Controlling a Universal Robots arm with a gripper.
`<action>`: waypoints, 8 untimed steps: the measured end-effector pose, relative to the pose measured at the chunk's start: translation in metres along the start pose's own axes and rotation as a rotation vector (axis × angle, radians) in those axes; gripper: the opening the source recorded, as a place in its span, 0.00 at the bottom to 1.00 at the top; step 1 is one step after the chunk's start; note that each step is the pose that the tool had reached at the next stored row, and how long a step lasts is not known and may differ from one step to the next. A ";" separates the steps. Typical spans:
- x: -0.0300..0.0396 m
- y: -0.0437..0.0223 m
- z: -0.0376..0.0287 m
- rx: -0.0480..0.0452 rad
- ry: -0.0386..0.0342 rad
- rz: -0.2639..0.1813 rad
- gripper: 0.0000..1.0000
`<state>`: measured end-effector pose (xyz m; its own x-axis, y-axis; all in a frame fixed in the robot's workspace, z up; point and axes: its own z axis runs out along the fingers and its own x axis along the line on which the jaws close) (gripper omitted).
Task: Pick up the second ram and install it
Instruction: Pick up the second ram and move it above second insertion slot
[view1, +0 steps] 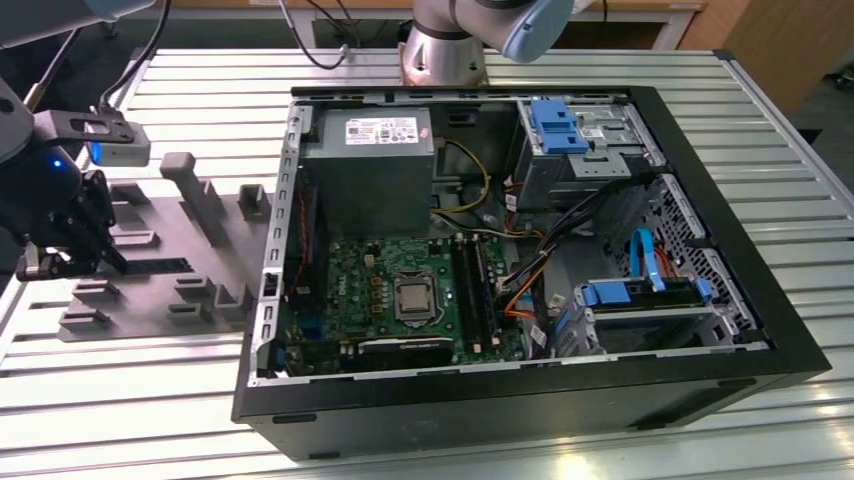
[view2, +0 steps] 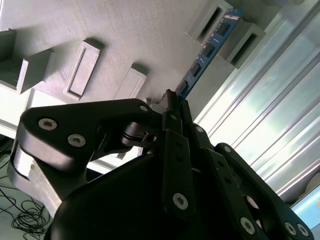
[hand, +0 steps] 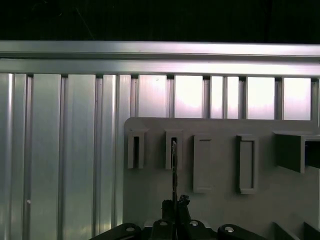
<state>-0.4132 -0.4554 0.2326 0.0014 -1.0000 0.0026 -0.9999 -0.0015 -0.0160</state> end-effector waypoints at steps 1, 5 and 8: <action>0.0000 0.0000 -0.0002 0.0001 0.0000 0.000 0.14; 0.0000 0.0000 -0.0014 0.0000 0.0000 0.000 0.14; 0.0000 -0.0001 -0.0021 0.0001 -0.0001 0.000 0.14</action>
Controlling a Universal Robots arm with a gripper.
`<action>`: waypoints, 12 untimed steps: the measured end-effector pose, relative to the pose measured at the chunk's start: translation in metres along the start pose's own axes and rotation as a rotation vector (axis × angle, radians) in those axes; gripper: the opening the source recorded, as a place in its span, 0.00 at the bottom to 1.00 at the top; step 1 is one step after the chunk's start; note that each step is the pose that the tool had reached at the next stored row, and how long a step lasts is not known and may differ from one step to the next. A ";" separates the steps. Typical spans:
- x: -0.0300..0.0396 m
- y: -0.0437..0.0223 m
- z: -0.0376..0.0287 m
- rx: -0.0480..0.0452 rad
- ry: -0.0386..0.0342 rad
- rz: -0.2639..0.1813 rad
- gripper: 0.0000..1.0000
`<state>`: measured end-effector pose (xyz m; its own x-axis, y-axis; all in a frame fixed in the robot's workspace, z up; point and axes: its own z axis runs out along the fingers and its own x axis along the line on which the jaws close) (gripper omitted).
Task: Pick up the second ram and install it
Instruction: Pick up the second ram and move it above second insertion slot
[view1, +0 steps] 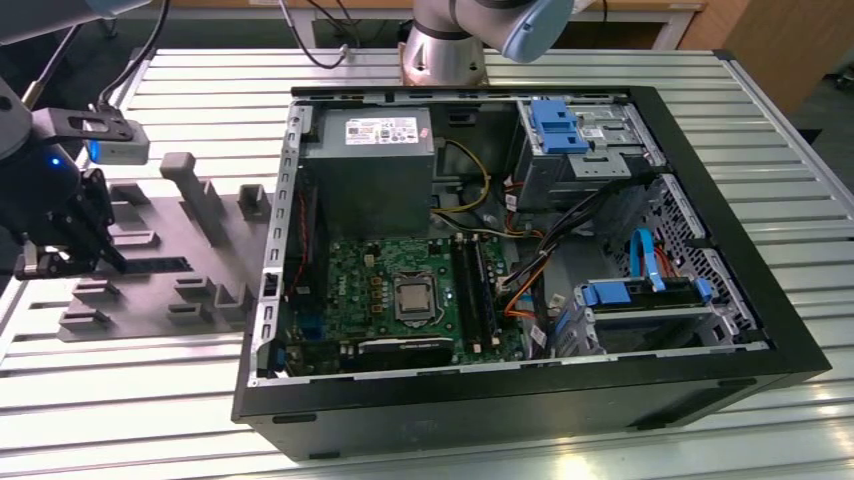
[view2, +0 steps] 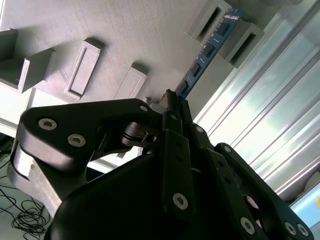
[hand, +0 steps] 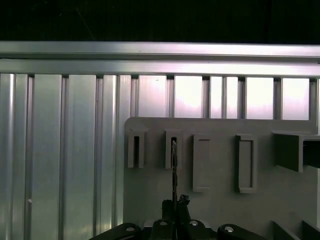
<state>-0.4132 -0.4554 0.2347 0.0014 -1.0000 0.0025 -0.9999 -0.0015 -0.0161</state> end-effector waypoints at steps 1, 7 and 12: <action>0.0000 0.0000 -0.0003 0.0000 0.0000 0.000 0.14; 0.0000 0.0000 -0.0022 -0.0001 0.0001 0.000 0.14; 0.0000 -0.0001 -0.0040 -0.0001 0.0000 0.000 0.14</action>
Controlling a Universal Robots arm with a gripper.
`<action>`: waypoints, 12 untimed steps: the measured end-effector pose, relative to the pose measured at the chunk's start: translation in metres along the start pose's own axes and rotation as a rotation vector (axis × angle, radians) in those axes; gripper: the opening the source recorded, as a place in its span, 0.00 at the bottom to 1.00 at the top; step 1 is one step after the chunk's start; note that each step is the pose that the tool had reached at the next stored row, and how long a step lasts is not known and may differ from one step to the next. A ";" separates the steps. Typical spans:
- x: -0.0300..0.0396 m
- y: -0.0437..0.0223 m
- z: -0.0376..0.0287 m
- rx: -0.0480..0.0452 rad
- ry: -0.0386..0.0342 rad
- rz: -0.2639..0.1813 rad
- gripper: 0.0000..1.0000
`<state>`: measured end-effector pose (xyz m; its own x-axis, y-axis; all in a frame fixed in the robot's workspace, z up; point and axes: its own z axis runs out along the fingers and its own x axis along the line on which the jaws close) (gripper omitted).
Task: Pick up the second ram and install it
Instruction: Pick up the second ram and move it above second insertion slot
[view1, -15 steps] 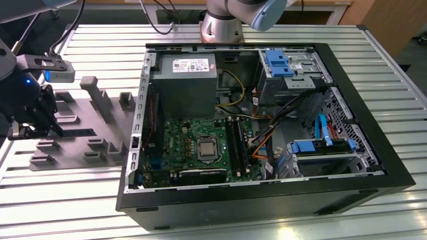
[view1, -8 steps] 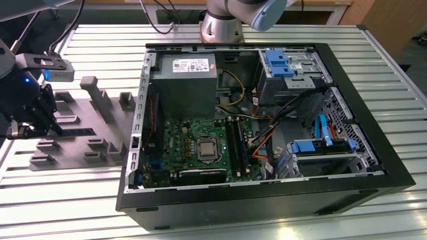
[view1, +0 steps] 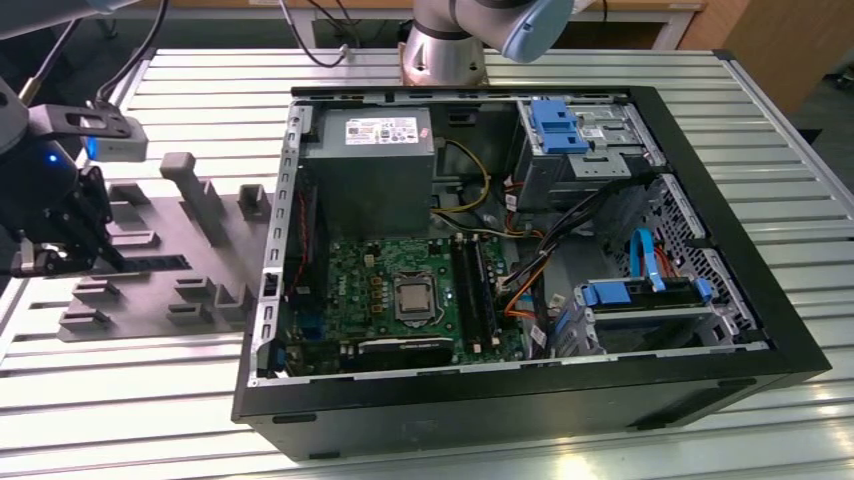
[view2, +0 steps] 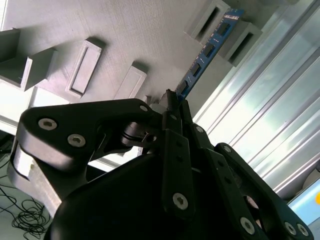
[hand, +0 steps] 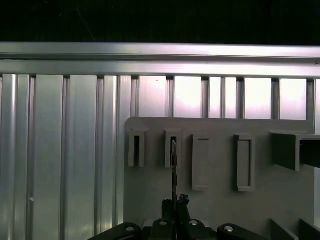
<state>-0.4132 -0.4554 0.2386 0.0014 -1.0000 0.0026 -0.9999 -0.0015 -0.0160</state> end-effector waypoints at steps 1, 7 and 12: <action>0.0000 0.0000 -0.0003 0.0000 0.0000 0.000 0.14; 0.0000 0.0000 -0.0025 0.0000 0.0000 0.000 0.14; 0.0000 -0.0001 -0.0044 0.0000 0.0000 0.000 0.14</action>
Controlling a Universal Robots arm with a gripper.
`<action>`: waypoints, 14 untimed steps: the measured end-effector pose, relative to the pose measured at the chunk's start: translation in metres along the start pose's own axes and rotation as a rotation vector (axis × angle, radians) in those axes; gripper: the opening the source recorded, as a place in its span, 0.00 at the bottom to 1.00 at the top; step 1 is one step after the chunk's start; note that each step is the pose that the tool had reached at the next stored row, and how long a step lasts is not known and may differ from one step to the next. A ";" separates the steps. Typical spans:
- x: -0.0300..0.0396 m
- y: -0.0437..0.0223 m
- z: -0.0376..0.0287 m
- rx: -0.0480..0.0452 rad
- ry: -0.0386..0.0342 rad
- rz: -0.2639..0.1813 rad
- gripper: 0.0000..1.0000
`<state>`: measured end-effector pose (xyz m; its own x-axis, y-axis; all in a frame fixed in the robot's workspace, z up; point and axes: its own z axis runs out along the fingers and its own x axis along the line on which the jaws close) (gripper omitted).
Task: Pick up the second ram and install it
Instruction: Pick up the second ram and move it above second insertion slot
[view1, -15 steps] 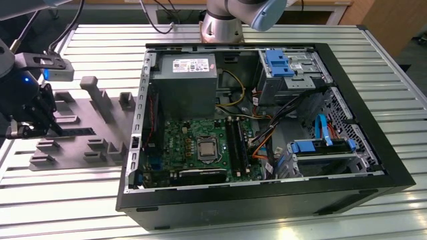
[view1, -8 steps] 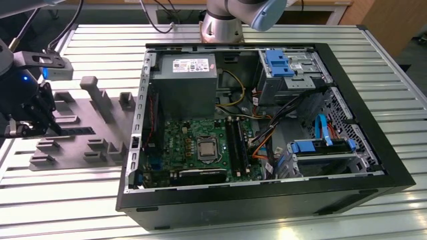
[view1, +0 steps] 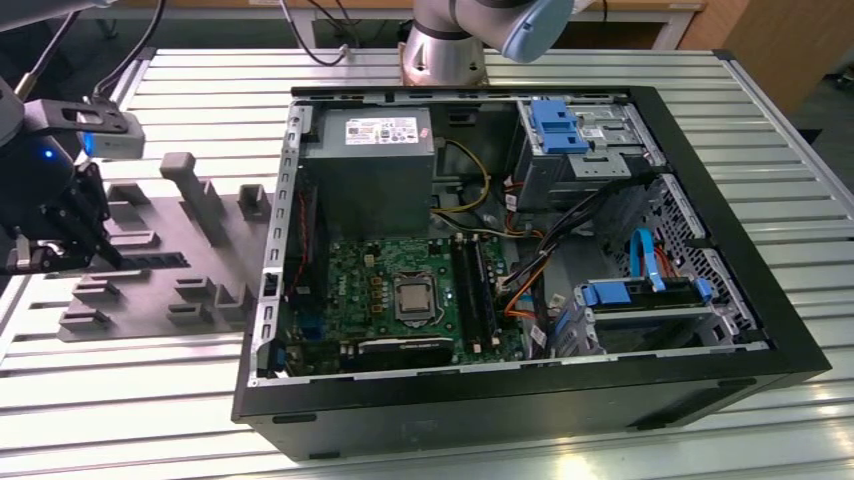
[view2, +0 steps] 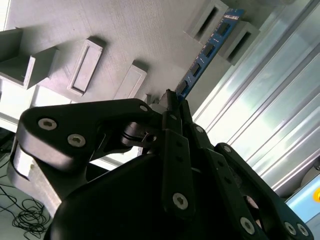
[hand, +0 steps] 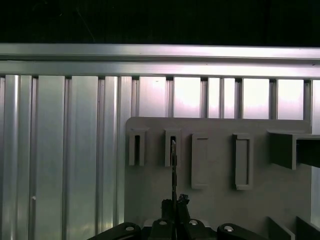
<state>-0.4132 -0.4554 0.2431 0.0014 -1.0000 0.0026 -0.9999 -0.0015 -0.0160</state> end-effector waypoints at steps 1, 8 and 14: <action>0.0000 0.0000 -0.0004 0.0000 0.0000 0.000 0.14; 0.0000 -0.0001 -0.0038 0.0000 0.0000 0.000 0.14; 0.0000 -0.0001 -0.0067 0.0000 0.0000 0.000 0.14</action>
<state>-0.4132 -0.4554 0.2498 0.0014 -1.0000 0.0026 -0.9999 -0.0015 -0.0160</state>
